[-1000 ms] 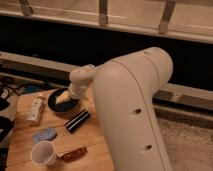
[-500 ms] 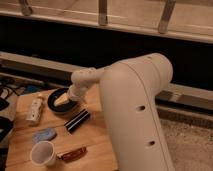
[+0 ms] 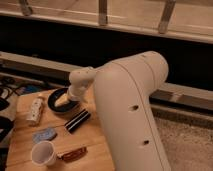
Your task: Pick up the ceramic bowl
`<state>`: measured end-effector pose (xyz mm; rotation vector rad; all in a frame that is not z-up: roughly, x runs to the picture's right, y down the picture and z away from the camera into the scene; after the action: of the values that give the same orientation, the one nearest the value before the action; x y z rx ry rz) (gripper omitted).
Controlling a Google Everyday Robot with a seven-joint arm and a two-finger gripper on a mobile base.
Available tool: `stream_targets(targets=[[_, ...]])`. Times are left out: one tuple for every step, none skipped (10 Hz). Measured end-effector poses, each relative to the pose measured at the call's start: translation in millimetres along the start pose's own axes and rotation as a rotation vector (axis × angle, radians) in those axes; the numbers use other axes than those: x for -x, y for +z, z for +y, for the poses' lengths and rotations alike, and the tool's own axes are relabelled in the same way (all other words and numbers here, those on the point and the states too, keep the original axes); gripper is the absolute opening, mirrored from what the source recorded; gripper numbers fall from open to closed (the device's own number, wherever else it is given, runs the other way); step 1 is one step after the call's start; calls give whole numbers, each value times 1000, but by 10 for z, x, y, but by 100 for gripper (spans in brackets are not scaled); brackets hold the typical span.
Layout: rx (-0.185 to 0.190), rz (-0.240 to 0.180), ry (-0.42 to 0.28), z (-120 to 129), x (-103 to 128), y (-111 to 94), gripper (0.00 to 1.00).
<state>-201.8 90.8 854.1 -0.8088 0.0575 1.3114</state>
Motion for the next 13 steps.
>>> stream_targets(targets=[[-7,-5,3,-58,29,13,99],[-5,-5,8,-76,99,70,99],[1,-5,7,-72,172,143,99],[11,-5,6,-78,219,222,99],[18,-9,11,-128,254,260,99],[24,-10,11,-128,283,292,99],[25,-3,6,-115,287,338,99],[15,4,2,-79,247,339,97],[10,6,3,-79,205,335,92],[8,5,11,-125,184,345,80],[8,9,14,-150,207,385,68],[5,12,14,-165,214,395,59],[3,19,12,-156,191,418,51]])
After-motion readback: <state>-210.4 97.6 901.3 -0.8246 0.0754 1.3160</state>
